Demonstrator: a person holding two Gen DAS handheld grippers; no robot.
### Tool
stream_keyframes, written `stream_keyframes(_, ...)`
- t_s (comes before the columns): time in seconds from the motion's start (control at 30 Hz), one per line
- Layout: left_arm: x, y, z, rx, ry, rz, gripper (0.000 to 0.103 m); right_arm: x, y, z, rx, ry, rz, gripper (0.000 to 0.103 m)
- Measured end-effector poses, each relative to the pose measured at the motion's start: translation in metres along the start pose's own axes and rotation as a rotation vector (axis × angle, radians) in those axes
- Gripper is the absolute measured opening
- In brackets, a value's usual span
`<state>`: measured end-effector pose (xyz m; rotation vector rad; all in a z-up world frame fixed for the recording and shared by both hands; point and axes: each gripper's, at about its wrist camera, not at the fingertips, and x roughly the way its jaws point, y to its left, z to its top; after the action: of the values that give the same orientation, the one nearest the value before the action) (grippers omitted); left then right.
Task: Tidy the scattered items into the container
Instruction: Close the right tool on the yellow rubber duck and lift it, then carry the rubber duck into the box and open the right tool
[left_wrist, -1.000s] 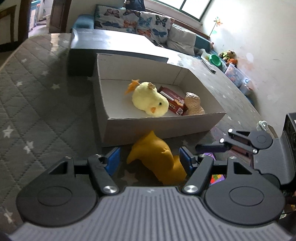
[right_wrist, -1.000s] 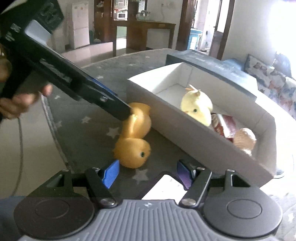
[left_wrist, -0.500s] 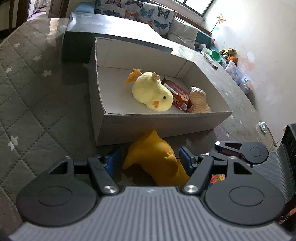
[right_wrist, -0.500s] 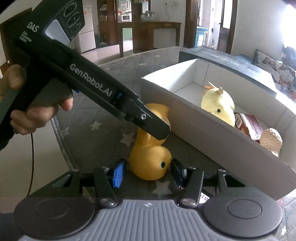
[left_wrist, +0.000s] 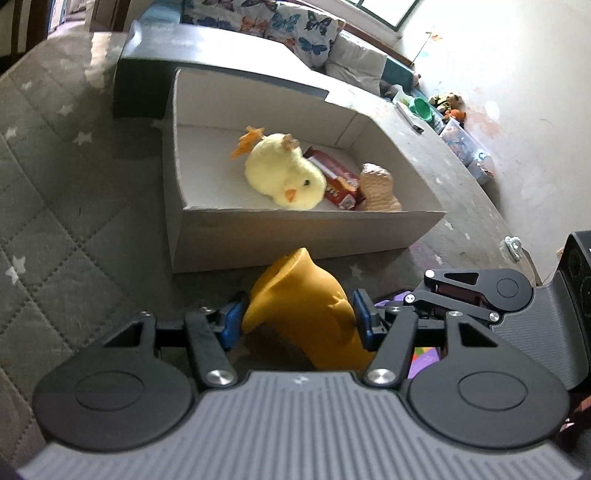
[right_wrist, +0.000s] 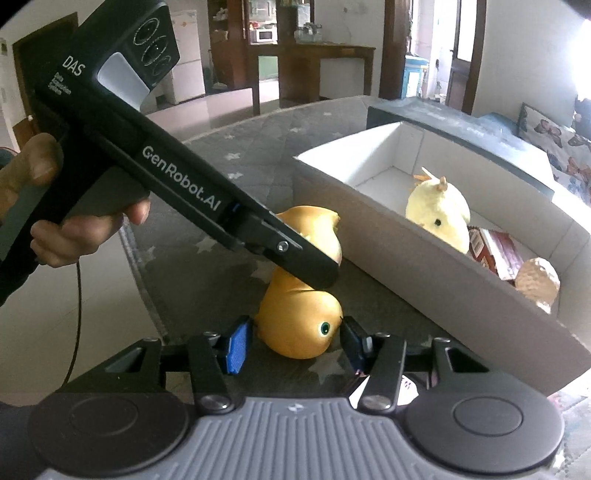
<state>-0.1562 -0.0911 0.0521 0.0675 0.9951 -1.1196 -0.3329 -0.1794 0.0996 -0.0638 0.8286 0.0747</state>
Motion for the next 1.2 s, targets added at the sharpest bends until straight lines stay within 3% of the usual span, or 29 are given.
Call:
stream_keyframes(0.27,-0.022,-0.038,0.030,0.092,-0.072,-0.005,0.060,-0.042,-0.009,0.013,-0.002,-0.082,-0.030,0.053)
stream_keyframes(0.5,-0.004,-0.055,0.089,0.168,-0.096,-0.028,0.060,-0.057,-0.044,0.037,0.041,-0.151,-0.119,0.053)
stream_keyframes(0.8,0.061,-0.047,0.151,0.190,-0.025,-0.052,0.060,-0.022,-0.108,0.057,0.223,-0.126,-0.157,0.053)
stream_keyframes(0.97,0.094,-0.032,0.161,0.162,0.030,-0.035,0.060,0.002,-0.135,0.057,0.318,-0.088,-0.132,0.053)
stream_keyframes(1.2,0.115,-0.011,0.162,0.122,0.069,-0.031,0.060,0.022,-0.143,0.055,0.316,-0.050,-0.144,0.053)
